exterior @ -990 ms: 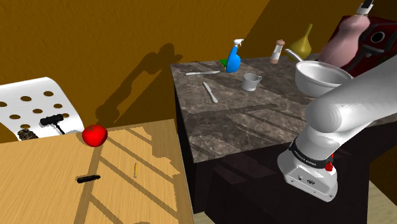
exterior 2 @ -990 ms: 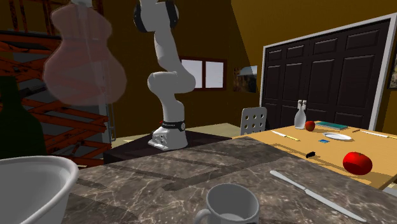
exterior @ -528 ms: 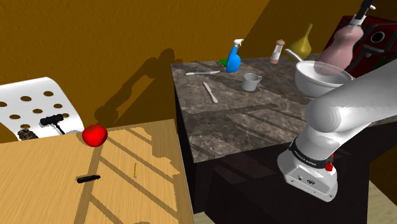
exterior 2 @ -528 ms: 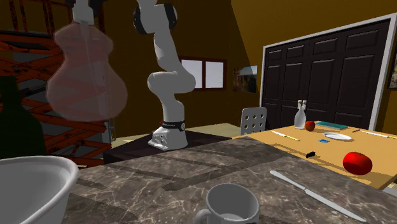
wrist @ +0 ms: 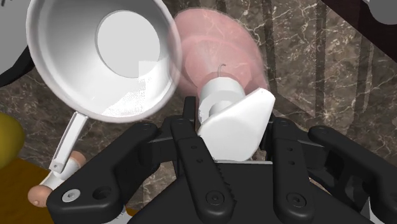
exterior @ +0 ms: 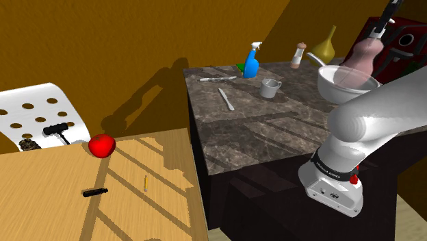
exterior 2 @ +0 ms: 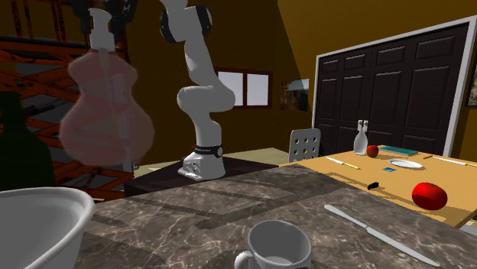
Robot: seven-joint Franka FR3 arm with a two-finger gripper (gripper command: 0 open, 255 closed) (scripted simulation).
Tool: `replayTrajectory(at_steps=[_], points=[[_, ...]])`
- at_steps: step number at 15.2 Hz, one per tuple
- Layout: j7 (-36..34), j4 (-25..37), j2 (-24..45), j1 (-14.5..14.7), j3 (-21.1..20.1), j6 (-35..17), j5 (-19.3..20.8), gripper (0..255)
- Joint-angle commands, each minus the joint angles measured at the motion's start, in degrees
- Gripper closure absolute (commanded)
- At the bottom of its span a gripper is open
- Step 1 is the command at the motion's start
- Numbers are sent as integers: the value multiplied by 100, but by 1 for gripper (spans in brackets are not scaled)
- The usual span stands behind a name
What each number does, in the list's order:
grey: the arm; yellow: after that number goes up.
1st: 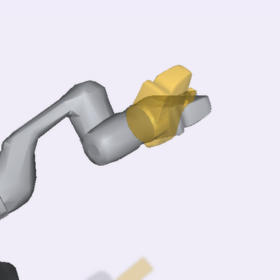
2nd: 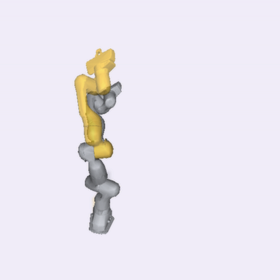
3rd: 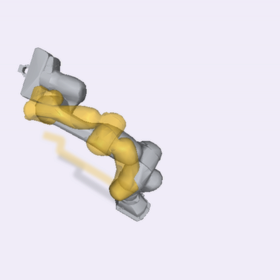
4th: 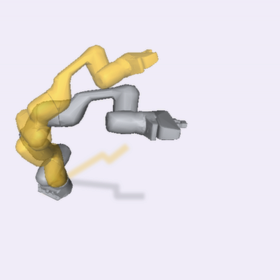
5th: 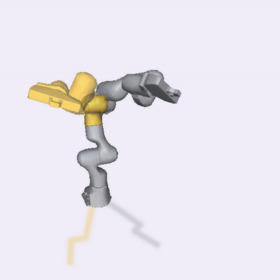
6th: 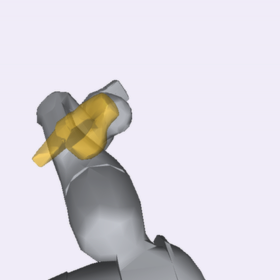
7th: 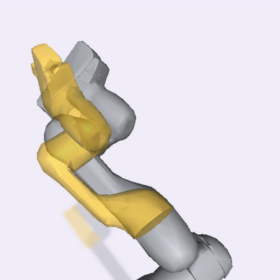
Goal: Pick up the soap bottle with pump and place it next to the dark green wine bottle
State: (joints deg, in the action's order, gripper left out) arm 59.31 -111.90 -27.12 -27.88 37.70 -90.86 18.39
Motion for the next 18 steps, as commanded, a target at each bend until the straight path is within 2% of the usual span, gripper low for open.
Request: replayTrajectory(at_steps=[1,18], points=[[-28,-196,-56,-22,12,-154,36,255],[-171,-1534,-152,-125,276,-1413,259,255]])
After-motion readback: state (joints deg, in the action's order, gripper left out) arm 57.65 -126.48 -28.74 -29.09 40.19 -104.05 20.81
